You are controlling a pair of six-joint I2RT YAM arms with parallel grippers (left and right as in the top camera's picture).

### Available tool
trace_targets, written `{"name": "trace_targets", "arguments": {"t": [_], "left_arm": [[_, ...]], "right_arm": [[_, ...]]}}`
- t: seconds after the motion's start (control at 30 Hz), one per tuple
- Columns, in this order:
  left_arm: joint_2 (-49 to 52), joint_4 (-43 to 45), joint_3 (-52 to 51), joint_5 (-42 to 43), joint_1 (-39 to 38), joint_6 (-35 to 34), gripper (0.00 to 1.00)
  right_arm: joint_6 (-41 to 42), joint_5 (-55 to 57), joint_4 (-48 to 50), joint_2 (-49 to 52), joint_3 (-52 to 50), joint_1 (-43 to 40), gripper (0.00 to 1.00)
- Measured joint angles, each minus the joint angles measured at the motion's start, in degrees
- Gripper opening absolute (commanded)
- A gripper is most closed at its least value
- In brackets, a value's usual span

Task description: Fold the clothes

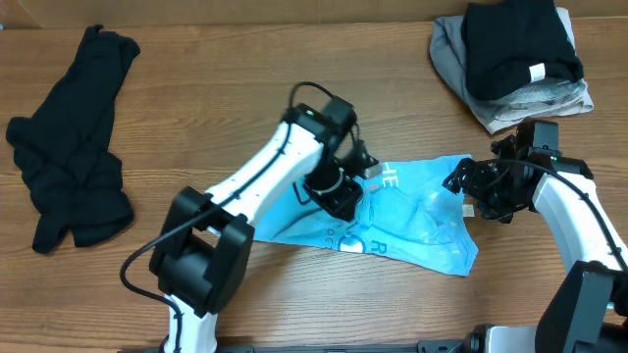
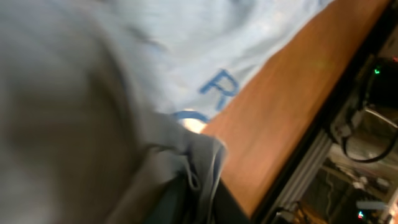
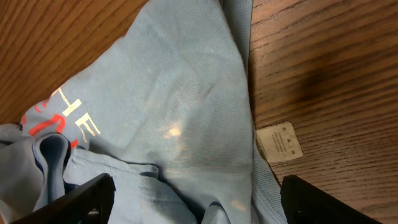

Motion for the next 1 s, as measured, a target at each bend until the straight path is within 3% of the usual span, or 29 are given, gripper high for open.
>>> {"name": "trace_targets", "arguments": {"t": [0.1, 0.43, 0.63, 1.0], "left_arm": [[0.00, -0.42, -0.22, 0.66, -3.34, -0.24, 1.00], [0.00, -0.52, -0.22, -2.67, -7.48, -1.99, 1.00], [0.02, -2.73, 0.81, -3.41, -2.12, -3.02, 1.00], [0.22, -5.03, 13.84, -3.74, 11.02, -3.10, 1.00]], "right_arm": [[-0.02, 0.00, 0.02, 0.00, 0.00, 0.02, 0.88], [-0.02, 0.00, -0.13, 0.00, 0.00, 0.02, 0.89], [-0.07, 0.00, 0.37, 0.00, 0.00, 0.00, 0.89], [-0.26, 4.76, -1.09, 0.00, 0.00, 0.02, 0.85]]}}
